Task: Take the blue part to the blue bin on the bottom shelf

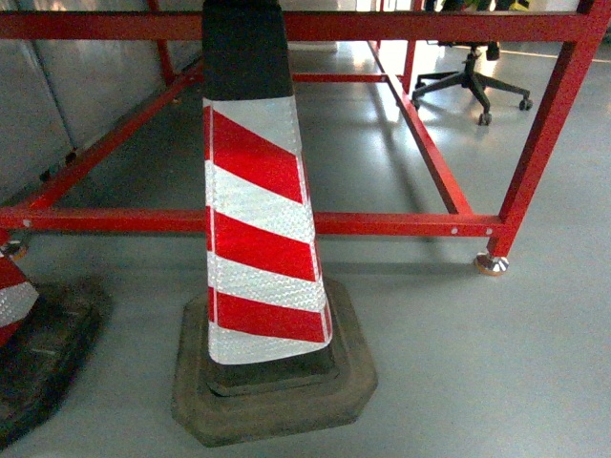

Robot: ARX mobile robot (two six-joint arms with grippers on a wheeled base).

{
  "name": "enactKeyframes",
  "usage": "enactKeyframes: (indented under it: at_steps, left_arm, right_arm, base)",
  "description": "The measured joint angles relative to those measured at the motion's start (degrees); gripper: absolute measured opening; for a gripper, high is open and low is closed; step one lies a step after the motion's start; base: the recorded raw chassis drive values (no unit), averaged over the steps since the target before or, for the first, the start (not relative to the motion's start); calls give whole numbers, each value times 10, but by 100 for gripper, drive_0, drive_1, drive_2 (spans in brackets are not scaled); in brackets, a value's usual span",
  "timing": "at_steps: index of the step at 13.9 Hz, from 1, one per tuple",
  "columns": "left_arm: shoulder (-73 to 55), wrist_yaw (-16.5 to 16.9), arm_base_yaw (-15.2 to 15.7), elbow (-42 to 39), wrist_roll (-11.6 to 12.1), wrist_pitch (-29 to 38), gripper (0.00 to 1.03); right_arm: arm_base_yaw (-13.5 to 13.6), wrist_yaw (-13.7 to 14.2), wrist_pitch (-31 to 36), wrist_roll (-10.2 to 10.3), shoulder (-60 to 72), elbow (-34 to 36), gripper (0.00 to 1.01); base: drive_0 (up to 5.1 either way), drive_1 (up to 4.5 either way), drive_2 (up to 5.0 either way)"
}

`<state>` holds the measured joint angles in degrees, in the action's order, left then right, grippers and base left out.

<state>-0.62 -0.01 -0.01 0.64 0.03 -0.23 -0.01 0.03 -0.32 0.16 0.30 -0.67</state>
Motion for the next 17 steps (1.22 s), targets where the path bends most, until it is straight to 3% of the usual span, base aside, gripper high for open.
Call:
enactKeyframes:
  at_steps: [17]
  left_arm:
    - [0,0,0,0,0,0,98]
  right_arm:
    - [0,0,0,0,0,0,98]
  base:
    - [0,0,0]
